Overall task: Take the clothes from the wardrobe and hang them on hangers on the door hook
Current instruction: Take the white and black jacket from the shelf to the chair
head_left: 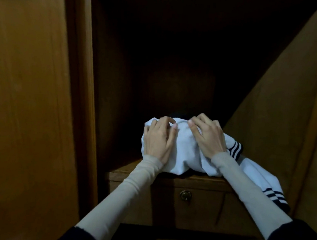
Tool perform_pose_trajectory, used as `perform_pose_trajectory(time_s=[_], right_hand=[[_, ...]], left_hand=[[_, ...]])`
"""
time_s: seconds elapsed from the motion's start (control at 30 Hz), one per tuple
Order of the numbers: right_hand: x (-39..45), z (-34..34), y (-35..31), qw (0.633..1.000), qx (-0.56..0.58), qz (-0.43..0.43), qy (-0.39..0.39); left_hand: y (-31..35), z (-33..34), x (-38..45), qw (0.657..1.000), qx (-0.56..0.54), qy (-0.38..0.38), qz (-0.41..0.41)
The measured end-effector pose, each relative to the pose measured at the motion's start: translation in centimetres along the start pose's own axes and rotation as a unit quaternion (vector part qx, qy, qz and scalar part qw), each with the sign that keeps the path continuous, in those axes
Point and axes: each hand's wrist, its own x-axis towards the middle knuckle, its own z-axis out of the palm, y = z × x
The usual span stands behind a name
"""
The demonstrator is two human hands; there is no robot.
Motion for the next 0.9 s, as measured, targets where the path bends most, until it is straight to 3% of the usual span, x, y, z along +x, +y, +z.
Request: perform_pose_trajectory(time_s=[0.13,0.27,0.33,0.43,0.53,0.6,0.7,0.77,0.9], right_hand=[[1.3,-0.1,-1.7,0.999,0.034,0.033,0.003],[2.1,0.9,-2.0,0.981,0.051,0.078,-0.171],[1.1,1.4,-1.6,0.966,0.063,0.116,-0.222],[-0.5,1.6,-1.2,0.975,0.04,0.102,-0.194],[-1.1,0.9,-1.3,0.985,0.002,0.077,-0.155],[-1.2,0.3,-1.4,0.989,-0.044,0.064,-0.124],[-1.2,0.0,-1.3,0.994,-0.063,0.052,-0.066],[-1.2,0.4,-1.2,0.998,-0.016,0.043,-0.053],[-2.2,1.3,-1.3,0.98,0.122,0.098,-0.123]], left_hand=[[-0.5,-0.9,-0.3,0.996,-0.072,0.0,-0.052],[-0.9,-1.1,-1.2,0.989,-0.12,0.038,-0.079],[-1.1,-1.4,-0.9,0.984,-0.137,0.057,-0.1],[-1.4,-1.4,0.3,0.992,-0.08,0.039,-0.089],[-1.8,-0.5,0.7,0.992,-0.003,-0.083,-0.097],[-2.0,0.1,0.2,0.986,-0.03,-0.137,-0.095],[-1.8,0.0,-0.7,0.989,-0.05,-0.11,-0.084],[-1.4,-0.2,-1.1,0.991,-0.053,-0.087,-0.089],[-1.1,0.3,-1.9,0.992,-0.063,-0.049,-0.096]])
